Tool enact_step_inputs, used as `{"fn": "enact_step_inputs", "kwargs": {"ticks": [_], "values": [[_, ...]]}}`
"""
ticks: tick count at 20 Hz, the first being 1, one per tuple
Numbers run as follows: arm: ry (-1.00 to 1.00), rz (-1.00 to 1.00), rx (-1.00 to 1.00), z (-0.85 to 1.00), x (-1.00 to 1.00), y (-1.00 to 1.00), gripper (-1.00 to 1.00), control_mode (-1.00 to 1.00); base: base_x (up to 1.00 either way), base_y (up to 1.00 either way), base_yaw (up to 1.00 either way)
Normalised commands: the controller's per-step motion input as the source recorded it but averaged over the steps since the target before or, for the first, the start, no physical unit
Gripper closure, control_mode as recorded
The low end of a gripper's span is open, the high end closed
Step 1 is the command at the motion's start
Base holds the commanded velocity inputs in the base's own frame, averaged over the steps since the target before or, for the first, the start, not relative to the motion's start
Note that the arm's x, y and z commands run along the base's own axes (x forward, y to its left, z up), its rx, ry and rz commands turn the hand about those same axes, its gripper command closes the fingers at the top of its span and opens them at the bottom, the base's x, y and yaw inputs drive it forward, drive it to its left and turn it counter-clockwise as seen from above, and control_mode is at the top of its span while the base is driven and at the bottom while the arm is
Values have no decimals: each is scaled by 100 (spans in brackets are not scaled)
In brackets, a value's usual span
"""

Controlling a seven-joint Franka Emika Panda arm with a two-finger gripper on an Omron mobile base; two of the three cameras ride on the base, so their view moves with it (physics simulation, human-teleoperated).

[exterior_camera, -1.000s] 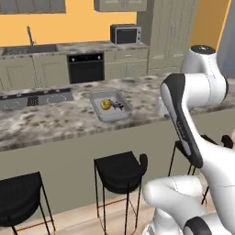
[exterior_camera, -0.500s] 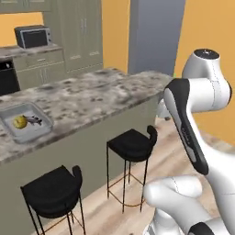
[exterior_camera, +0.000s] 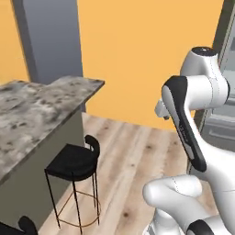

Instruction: Place one squash and one fish in each tupperware on the nearby counter, to pack two identical lunches.

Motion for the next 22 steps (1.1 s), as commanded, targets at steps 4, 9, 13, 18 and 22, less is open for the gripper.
{"fn": "enact_step_inputs", "kwargs": {"ticks": [4,9,13,18,22], "values": [[0,0,0,0,0,0,-100,100,0,-46,-71],[0,0,0,0,0,0,-100,100,0,-62,-64],[0,0,0,0,0,0,-100,100,0,-94,-53],[0,0,0,0,0,0,-100,100,9,-68,-19],[0,0,0,0,0,0,-100,100,59,-4,2]]}}
